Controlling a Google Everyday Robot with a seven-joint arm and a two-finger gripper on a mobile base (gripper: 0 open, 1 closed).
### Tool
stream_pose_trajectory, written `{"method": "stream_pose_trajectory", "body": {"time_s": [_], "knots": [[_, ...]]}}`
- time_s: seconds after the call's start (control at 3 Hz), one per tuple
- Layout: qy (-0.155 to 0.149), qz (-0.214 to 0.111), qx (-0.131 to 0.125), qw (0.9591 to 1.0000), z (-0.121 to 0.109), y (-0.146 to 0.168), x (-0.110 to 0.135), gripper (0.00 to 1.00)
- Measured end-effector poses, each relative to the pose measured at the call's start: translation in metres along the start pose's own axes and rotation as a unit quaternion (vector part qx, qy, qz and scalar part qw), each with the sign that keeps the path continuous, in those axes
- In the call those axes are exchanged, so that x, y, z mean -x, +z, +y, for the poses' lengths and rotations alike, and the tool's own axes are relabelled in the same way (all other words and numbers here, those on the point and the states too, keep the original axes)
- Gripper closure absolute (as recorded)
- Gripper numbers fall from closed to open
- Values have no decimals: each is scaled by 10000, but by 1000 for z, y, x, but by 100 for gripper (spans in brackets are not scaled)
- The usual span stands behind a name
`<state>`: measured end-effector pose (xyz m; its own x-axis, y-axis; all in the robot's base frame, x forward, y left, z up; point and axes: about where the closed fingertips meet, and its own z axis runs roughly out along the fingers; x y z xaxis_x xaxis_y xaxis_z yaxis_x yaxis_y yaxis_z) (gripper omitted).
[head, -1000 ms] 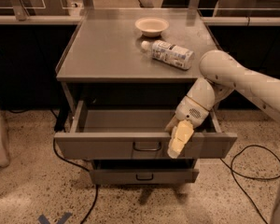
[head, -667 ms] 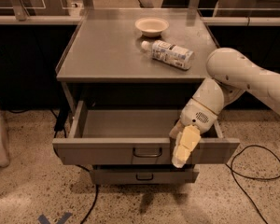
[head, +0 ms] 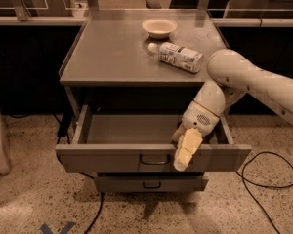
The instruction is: Open top drawer
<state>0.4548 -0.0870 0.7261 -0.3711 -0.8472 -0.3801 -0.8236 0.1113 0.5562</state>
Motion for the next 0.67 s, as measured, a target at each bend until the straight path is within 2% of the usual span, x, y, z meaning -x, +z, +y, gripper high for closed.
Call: {"method": "stream_pose_trajectory", "body": {"time_s": [0.33, 0.67], "knots": [[111, 109, 291, 9995, -9, 20, -2, 0], [111, 109, 291, 9995, -7, 18, -1, 0]]}}
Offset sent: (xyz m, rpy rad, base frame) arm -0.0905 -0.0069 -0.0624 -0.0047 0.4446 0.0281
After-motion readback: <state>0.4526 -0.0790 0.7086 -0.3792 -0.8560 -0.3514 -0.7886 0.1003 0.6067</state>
